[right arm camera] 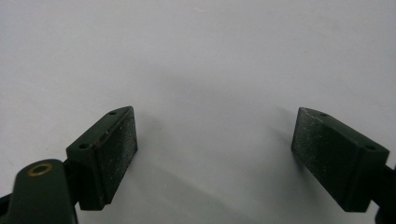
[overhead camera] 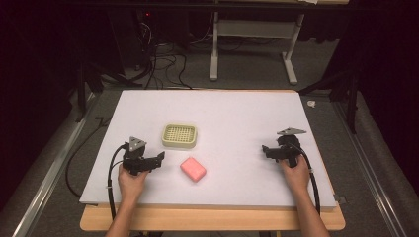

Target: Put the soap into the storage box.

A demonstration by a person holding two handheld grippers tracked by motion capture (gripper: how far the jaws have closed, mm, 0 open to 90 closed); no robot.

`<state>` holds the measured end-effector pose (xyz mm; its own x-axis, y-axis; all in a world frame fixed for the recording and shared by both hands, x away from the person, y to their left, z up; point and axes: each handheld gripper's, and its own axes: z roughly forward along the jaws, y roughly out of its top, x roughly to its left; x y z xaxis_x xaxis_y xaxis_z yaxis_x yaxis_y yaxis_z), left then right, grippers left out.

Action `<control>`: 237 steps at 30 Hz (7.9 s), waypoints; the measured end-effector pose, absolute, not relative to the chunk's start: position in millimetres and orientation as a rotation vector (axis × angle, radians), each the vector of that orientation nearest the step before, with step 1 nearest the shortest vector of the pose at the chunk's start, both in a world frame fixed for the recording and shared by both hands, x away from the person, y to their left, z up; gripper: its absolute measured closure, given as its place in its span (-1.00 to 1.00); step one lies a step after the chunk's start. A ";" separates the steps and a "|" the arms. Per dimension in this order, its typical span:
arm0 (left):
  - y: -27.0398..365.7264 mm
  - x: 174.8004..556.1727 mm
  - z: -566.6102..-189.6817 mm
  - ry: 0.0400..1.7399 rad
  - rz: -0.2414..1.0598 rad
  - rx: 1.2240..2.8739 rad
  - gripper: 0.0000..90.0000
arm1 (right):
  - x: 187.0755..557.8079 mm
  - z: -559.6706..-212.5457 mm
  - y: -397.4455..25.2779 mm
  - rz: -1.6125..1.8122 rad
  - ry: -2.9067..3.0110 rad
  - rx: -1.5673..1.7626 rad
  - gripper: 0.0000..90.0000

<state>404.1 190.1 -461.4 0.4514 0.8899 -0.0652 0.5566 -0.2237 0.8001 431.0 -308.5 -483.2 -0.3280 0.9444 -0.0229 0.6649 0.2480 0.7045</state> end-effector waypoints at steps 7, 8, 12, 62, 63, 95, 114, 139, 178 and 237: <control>184.5 399.8 -456.9 1.190 0.515 1.929 -0.60 | 431.0 -483.2 -308.6 0.837 2.081 1.462 -0.67; 182.9 397.9 -455.3 1.176 0.511 1.933 -0.60 | 431.0 -483.2 -308.6 0.837 2.081 1.462 -0.67; 180.6 394.8 -453.5 1.161 0.503 1.939 -0.60 | 431.0 -483.2 -308.6 0.837 2.081 1.462 -0.67; 105.8 372.1 -451.0 0.913 0.375 2.045 -0.66 | 430.9 -483.2 -308.6 0.837 2.081 1.461 -0.67; 104.4 372.1 -451.4 0.912 0.379 2.046 -0.66 | 430.9 -483.2 -308.6 0.837 2.081 1.461 -0.67; 79.9 379.6 -469.9 0.896 0.343 2.145 -0.80 | 430.9 -483.2 -308.6 0.837 2.081 1.462 -0.67; 72.5 379.2 -486.4 0.907 0.359 2.180 -0.74 | 430.9 -483.2 -308.6 0.837 2.081 1.461 -0.67; 72.2 377.1 -485.9 0.908 0.377 2.179 -0.69 | 431.0 -483.2 -308.6 0.837 2.081 1.462 -0.67; 98.7 374.8 -458.6 0.933 0.414 2.088 -0.69 | 430.8 -483.1 -308.5 0.835 2.082 1.461 -0.67; 124.2 430.9 -416.8 1.082 0.497 2.012 -0.69 | 430.9 -483.1 -308.6 0.835 2.082 1.462 -0.67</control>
